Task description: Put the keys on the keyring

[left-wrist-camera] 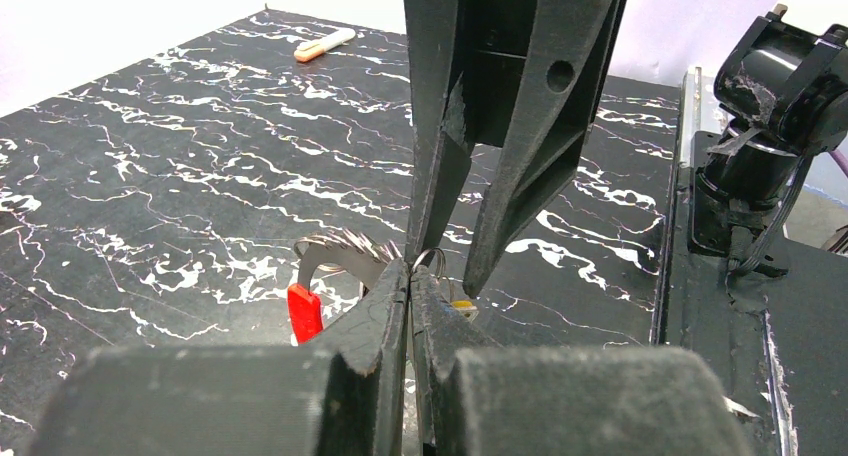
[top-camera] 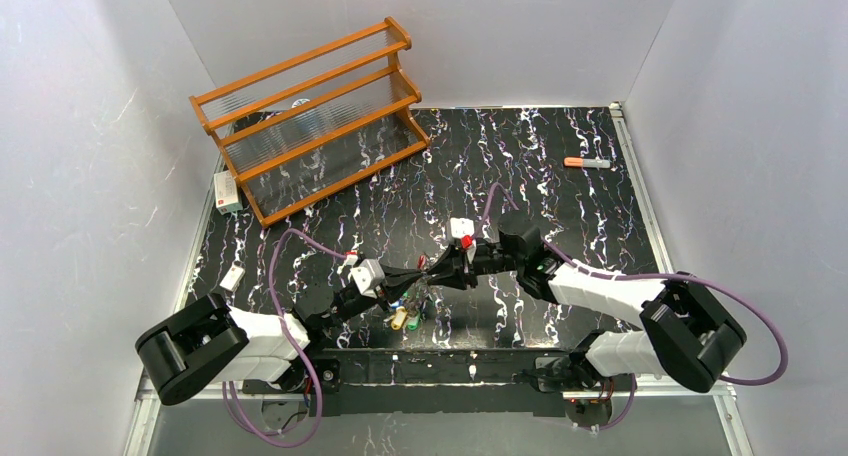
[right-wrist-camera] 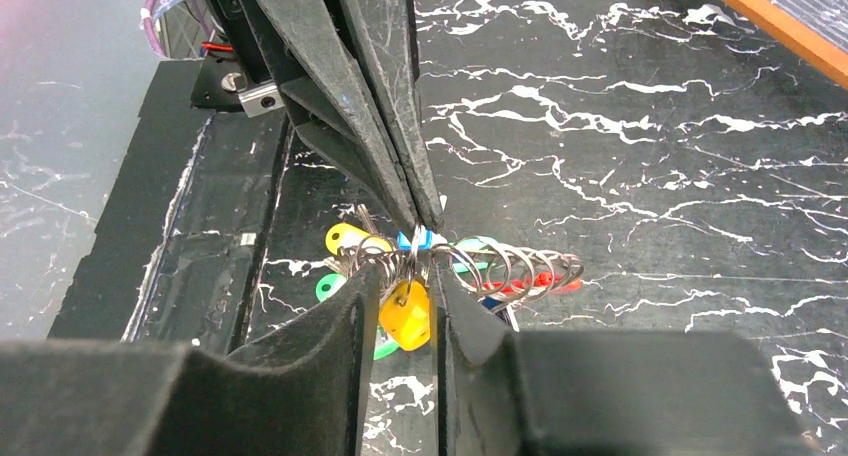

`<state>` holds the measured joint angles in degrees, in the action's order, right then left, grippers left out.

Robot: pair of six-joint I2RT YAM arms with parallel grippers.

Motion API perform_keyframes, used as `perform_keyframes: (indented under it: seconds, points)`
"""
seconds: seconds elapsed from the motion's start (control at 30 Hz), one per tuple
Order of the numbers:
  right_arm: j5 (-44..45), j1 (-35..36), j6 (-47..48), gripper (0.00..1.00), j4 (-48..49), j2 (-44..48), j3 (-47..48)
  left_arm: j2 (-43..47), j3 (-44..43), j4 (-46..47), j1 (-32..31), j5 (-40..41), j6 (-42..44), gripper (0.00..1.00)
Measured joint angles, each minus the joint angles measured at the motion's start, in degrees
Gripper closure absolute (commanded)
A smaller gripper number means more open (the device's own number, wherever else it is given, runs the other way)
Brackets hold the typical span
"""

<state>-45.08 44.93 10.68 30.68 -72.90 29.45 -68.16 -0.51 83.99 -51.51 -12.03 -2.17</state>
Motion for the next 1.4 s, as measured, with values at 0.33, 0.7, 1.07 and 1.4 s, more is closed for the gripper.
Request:
perform_keyframes:
  seconds: [0.33, 0.7, 1.07, 1.4]
  points:
    - [-0.7, -0.2, -1.5, 0.99, 1.4, -1.8, 1.0, -1.0, 0.0, 0.4, 0.0, -0.6, 0.0, 0.97]
    - [3.0, -0.1, 7.8, 0.99, -17.8, -3.4, 7.9, 0.1, -0.3, -6.5, 0.0, -3.7, 4.4, 0.59]
    - [11.6, 2.6, 16.4, 0.99, -38.8, -13.4, 16.4, 2.3, -6.6, -26.7, 0.0, -4.4, 13.7, 0.64]
    - [9.7, 3.5, 17.2, 0.99, -40.0, -13.6, 17.0, -5.9, -10.9, -30.3, 0.0, -10.2, 16.2, 0.85]
